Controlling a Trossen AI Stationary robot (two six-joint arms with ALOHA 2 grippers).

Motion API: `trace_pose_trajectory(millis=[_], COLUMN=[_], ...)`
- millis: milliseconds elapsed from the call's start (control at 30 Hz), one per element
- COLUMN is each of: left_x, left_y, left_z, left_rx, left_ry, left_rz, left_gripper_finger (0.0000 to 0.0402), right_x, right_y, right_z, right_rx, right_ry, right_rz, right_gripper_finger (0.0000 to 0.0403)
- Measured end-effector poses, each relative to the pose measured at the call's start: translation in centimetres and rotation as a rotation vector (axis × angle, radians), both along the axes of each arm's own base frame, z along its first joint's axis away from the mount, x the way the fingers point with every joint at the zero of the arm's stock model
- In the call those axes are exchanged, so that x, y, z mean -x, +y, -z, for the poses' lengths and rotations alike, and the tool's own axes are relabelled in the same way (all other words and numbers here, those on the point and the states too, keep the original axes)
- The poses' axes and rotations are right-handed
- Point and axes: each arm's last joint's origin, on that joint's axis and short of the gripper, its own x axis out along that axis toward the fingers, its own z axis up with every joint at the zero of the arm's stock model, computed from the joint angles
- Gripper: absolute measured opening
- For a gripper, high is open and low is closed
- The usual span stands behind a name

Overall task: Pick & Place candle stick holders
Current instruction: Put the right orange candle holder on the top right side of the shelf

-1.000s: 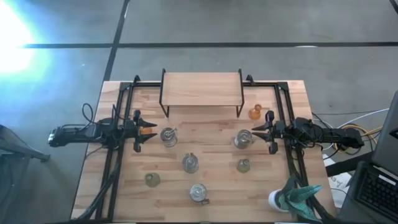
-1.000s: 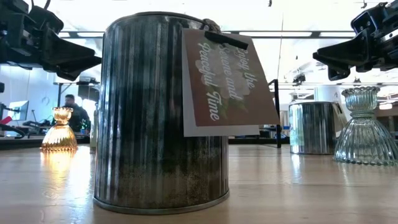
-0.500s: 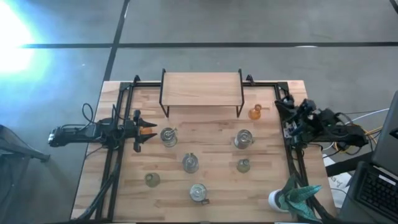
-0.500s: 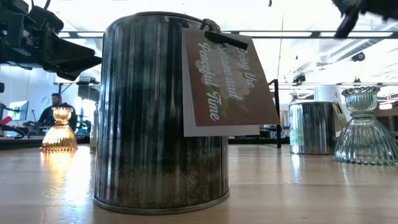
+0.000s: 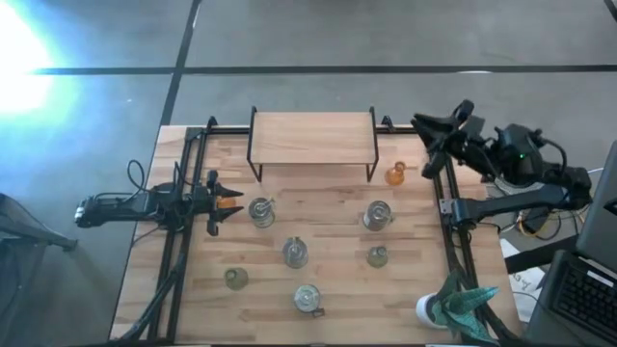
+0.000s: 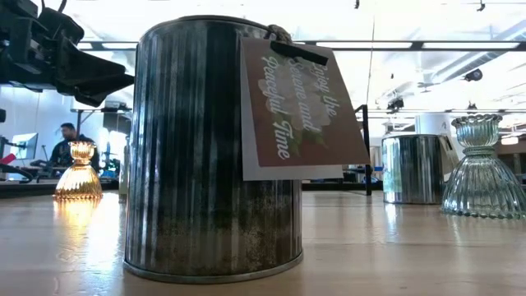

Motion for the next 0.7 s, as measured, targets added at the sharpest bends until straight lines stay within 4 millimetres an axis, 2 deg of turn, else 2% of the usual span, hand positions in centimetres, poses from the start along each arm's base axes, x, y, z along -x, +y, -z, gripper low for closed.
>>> trace_pose_trajectory(millis=[67, 167, 300, 433, 600, 700], left_x=[0.0, 0.0, 0.0, 0.0, 0.0, 0.0], left_y=[0.0, 0.0, 0.0, 0.0, 0.0, 0.0], left_z=[0.0, 0.0, 0.0, 0.0, 0.0, 0.0], left_rx=[0.0, 0.0, 0.0, 0.0, 0.0, 0.0], left_ry=[0.0, 0.0, 0.0, 0.0, 0.0, 0.004], left_rz=[0.0, 0.0, 0.0, 0.0, 0.0, 0.0], left_gripper_finger=[0.0195, 0.0195, 0.0195, 0.0195, 0.0195, 0.0195], right_x=[-0.9, -1.5, -0.8, 0.2, -0.1, 0.3], right_y=[0.0, -0.1, -0.1, 0.5, 2.0, 2.7], right_z=[-1.4, -1.8, -0.6, 1.2, 2.5, 4.1], right_rx=[-0.006, -0.153, -0.412, -0.636, -0.781, -0.848], right_ry=[0.065, 0.262, 0.58, 0.821, 0.745, 0.728], right_rz=[0.001, 0.028, 0.165, 0.277, 0.155, 0.203], right_gripper_finger=[0.0057, 0.0053, 0.0052, 0.0055, 0.0071, 0.0079])
